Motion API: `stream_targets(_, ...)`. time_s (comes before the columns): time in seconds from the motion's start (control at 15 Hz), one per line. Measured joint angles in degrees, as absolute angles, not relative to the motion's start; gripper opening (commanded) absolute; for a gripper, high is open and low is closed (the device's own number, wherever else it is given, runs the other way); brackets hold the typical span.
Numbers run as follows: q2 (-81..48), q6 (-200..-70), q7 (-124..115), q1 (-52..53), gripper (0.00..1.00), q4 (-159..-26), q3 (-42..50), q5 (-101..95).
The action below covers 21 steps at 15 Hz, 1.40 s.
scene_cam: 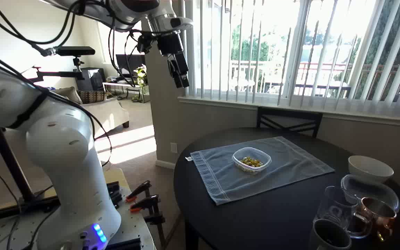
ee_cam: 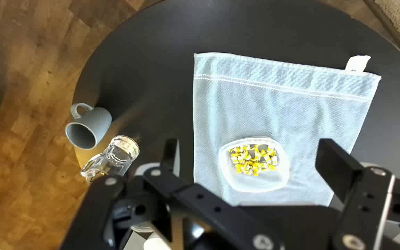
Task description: Pour the candy out of the bowl and onto the blue towel.
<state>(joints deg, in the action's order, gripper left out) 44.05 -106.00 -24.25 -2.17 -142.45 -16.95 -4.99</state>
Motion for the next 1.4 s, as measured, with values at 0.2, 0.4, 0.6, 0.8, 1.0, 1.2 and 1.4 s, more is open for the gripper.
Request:
stream_targets(0.2, 44.05, -106.00, -24.25, -2.17, 1.00, -142.46, -16.95, -4.99)
stream_targets(0.4, 44.05, -106.00, -24.25, -2.17, 1.00, -142.46, -16.95, -4.99)
stream_targets(0.6, 43.97, -106.03, -24.22, -2.14, 1.00, -142.44, -16.74, -5.03)
stream_targets(0.8, 41.32, -108.26, -21.44, -2.30, 1.00, -141.33, -14.12, -8.23)
stream_targets(1.0, 34.04, -114.59, -17.58, -4.13, 1.00, -137.65, -10.03, -13.99)
stream_targets(1.2, 25.41, -120.70, -15.82, -6.66, 1.00, -132.27, -5.91, -18.16)
stream_targets(1.4, 16.46, -123.22, -15.56, -7.55, 1.00, -126.23, -2.80, -18.77)
